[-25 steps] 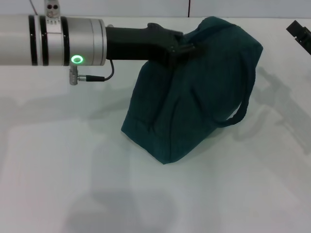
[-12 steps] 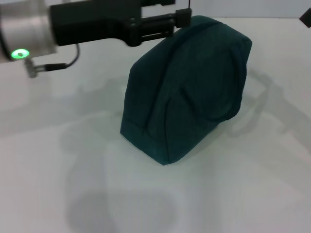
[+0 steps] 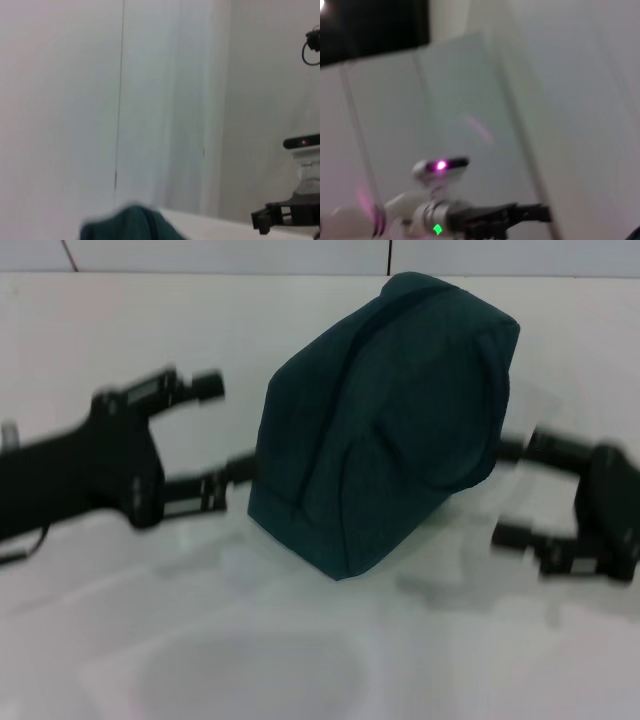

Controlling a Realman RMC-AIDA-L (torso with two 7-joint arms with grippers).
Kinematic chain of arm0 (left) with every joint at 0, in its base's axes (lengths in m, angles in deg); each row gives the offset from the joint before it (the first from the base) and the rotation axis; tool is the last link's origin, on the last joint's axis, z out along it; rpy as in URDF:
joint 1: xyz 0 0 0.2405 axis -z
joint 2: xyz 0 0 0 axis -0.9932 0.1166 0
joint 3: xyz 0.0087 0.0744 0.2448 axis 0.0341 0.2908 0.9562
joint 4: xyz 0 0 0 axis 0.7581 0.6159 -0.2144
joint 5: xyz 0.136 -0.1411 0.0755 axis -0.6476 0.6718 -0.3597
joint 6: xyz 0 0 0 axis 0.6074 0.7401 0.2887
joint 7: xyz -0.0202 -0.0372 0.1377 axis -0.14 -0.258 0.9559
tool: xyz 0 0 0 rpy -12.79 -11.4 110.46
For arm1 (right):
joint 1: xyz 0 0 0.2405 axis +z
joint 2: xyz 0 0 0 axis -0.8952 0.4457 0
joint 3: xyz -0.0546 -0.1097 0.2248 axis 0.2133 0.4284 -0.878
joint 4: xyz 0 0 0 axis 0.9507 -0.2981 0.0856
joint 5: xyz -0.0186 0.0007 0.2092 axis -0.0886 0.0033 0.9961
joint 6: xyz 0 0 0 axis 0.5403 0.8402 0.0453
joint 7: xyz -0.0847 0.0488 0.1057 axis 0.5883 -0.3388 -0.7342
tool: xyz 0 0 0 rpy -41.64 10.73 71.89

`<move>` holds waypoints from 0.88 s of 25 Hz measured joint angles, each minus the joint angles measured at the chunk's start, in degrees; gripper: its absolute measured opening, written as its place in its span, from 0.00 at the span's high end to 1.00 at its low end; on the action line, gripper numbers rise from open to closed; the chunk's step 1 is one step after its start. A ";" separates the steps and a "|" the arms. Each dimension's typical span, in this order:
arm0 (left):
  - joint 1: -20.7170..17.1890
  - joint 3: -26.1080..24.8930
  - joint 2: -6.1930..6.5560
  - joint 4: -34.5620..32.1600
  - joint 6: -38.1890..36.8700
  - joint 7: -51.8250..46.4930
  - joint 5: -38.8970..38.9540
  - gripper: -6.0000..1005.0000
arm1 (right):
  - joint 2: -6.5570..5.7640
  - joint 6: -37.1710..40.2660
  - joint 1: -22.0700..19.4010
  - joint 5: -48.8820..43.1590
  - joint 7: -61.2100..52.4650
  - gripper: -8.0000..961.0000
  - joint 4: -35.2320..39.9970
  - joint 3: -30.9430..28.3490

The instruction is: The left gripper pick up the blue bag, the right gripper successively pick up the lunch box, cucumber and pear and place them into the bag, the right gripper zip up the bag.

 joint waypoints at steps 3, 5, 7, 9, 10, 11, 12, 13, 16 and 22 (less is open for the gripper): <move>-1.10 -0.01 0.11 3.48 -1.37 2.74 -1.70 0.12 | 1.06 -0.30 -1.41 -5.49 2.07 0.10 0.26 -0.11; -1.84 -0.06 0.16 7.76 -2.19 6.38 -6.92 0.12 | 1.82 -0.91 -2.50 -6.77 4.15 0.10 -0.54 -0.15; -2.00 -0.09 0.07 9.82 -2.25 8.88 -9.17 0.12 | 2.71 -3.17 -4.22 -7.25 7.15 0.11 -1.73 -0.19; -1.92 -0.11 -0.03 13.20 -2.15 12.20 -11.02 0.12 | 3.52 -6.24 -5.49 -7.37 10.08 0.11 -3.19 -0.19; -1.70 -0.19 0.05 14.84 -1.93 13.28 -11.62 0.12 | 3.76 -7.32 -5.81 -7.42 11.09 0.11 -3.87 -0.19; -1.44 -0.29 0.14 15.98 -1.69 13.95 -12.12 0.12 | 4.23 -8.87 -6.09 -7.44 13.12 0.11 -5.29 -0.19; -0.99 -0.90 0.23 17.44 -1.25 14.46 -13.27 0.12 | 4.52 -9.80 -6.17 -7.45 14.31 0.11 -6.35 -0.20; -0.63 -1.56 0.30 18.29 -0.90 14.72 -14.30 0.12 | 4.84 -10.73 -6.19 -7.47 15.41 0.11 -7.46 -0.20; 0.56 -5.64 0.15 21.39 -0.72 15.16 -18.49 0.12 | 5.34 -12.31 -6.21 -7.51 16.92 0.11 -9.79 -0.18; 0.52 -6.55 0.05 22.75 -1.33 16.72 -19.31 0.12 | 5.56 -12.79 -6.25 -7.58 18.84 0.11 -11.05 0.09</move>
